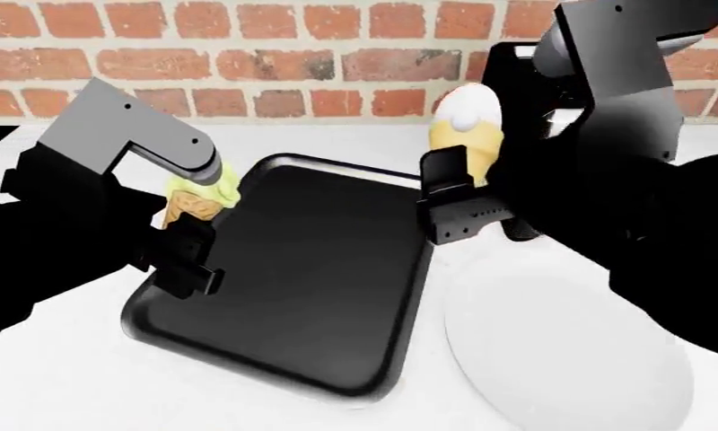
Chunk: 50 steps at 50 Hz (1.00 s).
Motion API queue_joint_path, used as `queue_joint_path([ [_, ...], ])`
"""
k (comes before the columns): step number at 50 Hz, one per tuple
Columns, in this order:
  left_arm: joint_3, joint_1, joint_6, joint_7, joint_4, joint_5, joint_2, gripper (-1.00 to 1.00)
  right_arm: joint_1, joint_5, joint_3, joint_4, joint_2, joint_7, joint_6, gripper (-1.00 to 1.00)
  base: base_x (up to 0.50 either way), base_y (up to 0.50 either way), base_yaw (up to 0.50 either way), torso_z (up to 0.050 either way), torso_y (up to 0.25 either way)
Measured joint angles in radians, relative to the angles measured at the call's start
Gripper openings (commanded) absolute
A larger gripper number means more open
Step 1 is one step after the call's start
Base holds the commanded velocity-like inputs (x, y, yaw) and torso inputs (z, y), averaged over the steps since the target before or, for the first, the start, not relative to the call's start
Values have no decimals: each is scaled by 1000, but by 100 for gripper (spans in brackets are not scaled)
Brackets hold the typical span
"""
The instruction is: Move the dessert items from the plate to the tray.
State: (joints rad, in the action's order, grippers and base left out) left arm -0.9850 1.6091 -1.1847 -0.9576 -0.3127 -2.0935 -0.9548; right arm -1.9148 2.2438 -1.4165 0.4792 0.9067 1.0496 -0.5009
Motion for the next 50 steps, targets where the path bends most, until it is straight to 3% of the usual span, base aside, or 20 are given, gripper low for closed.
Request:
queue_joint_path([
  [26,1,-9,13,20,-9,18,2,-100,-48,-52,-87,-586,-340,-383,-260,-100,0,0,0,0,0],
  [50,10,-19,22,44,-21,34,-27,-100,-39,-166,-184,-933,-557,-621,-400,-100,0,0,0,0,0],
])
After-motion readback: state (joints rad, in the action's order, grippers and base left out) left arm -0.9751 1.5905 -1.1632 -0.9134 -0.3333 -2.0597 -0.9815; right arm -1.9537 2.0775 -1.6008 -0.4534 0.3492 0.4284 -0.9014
